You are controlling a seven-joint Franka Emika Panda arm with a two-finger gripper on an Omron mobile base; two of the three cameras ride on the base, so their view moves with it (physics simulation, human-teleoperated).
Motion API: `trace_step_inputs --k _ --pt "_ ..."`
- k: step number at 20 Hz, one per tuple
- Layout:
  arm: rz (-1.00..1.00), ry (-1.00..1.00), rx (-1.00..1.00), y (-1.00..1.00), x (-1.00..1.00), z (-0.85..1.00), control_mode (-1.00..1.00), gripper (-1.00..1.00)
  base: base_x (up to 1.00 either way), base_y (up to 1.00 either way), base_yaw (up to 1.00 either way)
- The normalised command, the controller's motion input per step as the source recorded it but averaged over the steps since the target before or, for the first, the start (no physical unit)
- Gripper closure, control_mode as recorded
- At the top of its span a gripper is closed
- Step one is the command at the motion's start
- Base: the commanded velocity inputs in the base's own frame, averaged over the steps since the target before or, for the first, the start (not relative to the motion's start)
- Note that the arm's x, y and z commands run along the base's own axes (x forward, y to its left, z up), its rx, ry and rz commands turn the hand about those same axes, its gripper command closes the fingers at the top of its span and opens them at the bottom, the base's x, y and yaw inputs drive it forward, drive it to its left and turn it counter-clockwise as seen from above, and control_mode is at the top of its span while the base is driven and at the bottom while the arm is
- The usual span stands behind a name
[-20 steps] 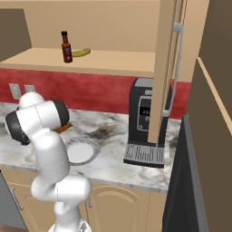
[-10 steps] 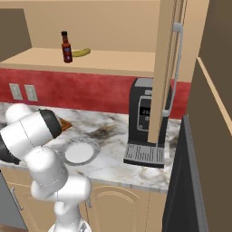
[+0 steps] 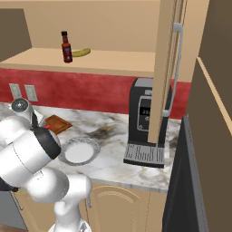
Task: Pick the steak from the plate and place it on the cutting board. Then pick the condiment bottle from the cabinet and place it next to the cutting board.
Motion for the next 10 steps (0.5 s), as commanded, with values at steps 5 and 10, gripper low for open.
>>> trace_step_inputs --k 5,10 --pt "0.12 -0.04 0.00 0.00 -0.20 0.67 -1.00 -1.00 0.00 0.00 0.00" --pt "0.12 -0.03 0.00 0.00 -0.35 0.36 -1.00 -1.00 0.00 0.00 0.00"
